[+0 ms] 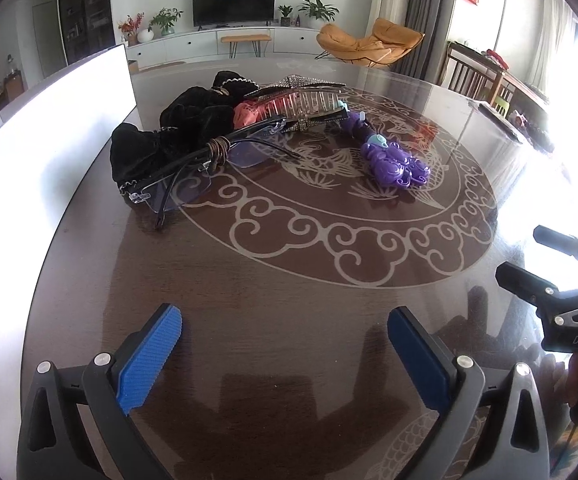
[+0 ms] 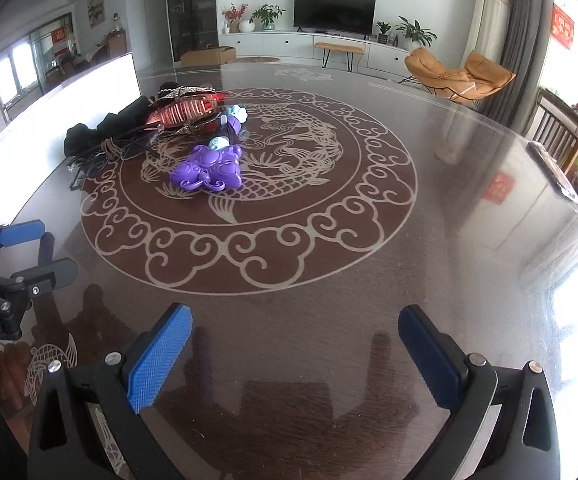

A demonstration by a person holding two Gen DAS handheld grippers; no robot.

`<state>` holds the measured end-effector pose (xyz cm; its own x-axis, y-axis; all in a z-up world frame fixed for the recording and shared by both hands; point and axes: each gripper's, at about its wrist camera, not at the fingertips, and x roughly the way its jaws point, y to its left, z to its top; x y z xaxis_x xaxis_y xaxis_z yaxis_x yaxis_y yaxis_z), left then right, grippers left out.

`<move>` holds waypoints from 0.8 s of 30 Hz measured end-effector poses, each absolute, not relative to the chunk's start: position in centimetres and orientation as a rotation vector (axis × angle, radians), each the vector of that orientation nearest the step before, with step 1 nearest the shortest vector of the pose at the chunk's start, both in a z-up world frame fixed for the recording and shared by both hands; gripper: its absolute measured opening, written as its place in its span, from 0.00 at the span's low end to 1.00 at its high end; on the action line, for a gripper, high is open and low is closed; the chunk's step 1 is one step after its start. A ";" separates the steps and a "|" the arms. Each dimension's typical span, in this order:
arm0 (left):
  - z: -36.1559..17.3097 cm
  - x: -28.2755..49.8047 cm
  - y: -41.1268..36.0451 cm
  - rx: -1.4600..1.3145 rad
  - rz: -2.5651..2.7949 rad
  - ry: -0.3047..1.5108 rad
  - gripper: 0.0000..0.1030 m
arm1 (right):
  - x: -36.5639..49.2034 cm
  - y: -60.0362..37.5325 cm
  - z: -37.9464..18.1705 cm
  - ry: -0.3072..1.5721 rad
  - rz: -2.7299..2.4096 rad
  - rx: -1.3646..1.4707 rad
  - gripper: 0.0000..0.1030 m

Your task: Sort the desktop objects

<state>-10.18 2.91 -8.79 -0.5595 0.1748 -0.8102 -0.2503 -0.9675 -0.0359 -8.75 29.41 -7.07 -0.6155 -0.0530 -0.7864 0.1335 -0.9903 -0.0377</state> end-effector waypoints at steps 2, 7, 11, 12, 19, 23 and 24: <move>-8.8 -10.0 3.6 -1.332 2.586 0.180 1.00 | -8.8 29.6 -7.1 0.128 -2.743 1.330 1.00; -8.8 -10.1 3.4 -1.333 2.582 0.173 1.00 | -8.6 29.6 -7.0 0.134 -2.767 1.335 1.00; -8.9 -10.1 3.4 -1.333 2.582 0.172 1.00 | -9.0 29.7 -7.2 0.126 -2.762 1.377 1.00; -8.9 -10.1 3.4 -1.332 2.582 0.172 1.00 | -9.2 29.8 -7.3 0.116 -2.754 1.393 1.00; -8.9 -10.1 3.4 -1.332 2.582 0.172 1.00 | -9.4 30.9 -7.5 0.011 -2.741 1.417 1.00; -8.9 -10.1 3.4 -1.332 2.582 0.172 1.00 | -9.3 30.8 -7.5 0.017 -2.742 1.420 1.00; -8.9 -10.2 3.3 -1.332 2.582 0.172 1.00 | -9.3 30.7 -7.5 0.023 -2.743 1.424 1.00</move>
